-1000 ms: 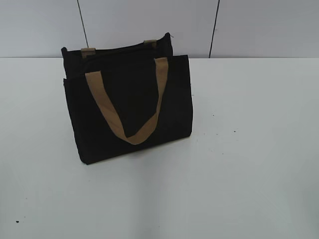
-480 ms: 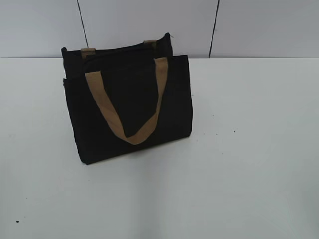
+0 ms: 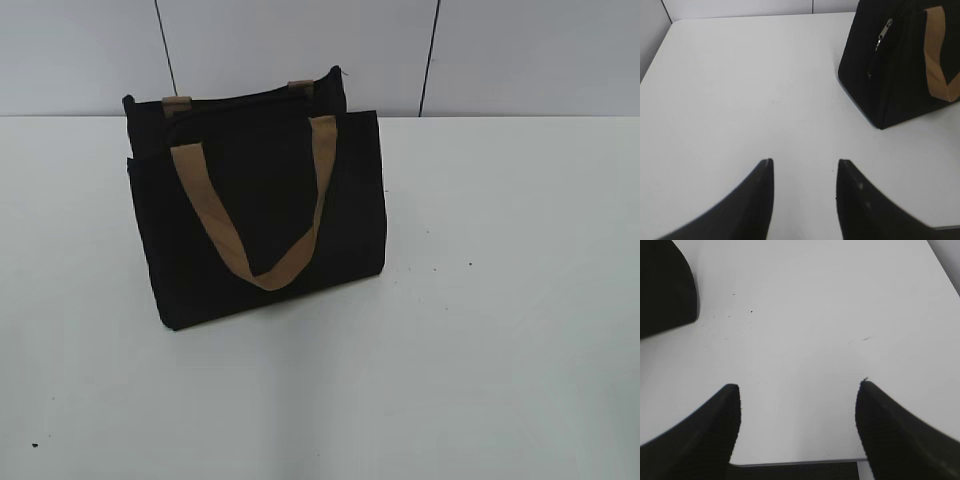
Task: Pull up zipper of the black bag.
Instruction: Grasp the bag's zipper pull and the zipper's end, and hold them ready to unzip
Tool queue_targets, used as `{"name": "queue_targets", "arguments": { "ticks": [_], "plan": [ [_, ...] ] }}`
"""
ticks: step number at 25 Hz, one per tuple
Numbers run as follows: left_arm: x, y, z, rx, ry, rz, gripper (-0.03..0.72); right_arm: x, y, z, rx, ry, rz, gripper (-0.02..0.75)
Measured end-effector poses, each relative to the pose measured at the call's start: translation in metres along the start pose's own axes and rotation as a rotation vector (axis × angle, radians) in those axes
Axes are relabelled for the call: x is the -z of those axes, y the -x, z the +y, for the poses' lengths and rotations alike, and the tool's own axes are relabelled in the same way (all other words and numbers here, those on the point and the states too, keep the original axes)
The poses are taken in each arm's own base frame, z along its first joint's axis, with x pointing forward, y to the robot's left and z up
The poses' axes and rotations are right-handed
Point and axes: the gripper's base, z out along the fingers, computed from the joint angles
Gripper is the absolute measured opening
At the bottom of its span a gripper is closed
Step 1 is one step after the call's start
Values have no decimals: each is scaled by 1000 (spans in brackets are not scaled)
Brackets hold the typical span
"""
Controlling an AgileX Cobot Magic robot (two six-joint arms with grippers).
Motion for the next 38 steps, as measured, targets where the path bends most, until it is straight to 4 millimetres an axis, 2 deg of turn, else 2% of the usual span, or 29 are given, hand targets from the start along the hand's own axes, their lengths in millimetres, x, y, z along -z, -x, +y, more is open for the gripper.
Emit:
{"name": "queue_targets", "arguments": {
  "ticks": [5,9,12,15,20,22,25,29,33,38],
  "plan": [
    [-1,1,0,1,0,3,333,0,0,0,0,0,0,546],
    [-11,24,5,32,-2,44,422,0,0,0,0,0,0,546],
    [-35,47,9,29,-22,69,459,0,0,0,0,0,0,546],
    [-70,66,14,59,-53,71,466,0,0,0,0,0,0,546],
    [-131,82,27,79,-33,89,470,0,0,0,0,0,0,546],
    [-162,80,31,68,-36,137,470,0,0,0,0,0,0,546],
    [-194,75,33,-17,-74,163,475,0,0,0,0,0,0,546],
    [-236,57,30,-47,-183,245,486,0,0,0,0,0,0,546],
    [-266,42,27,-102,-373,217,489,0,0,0,0,0,0,546],
    [-295,26,40,-111,-478,114,490,0,0,0,0,0,0,546]
  ]
}}
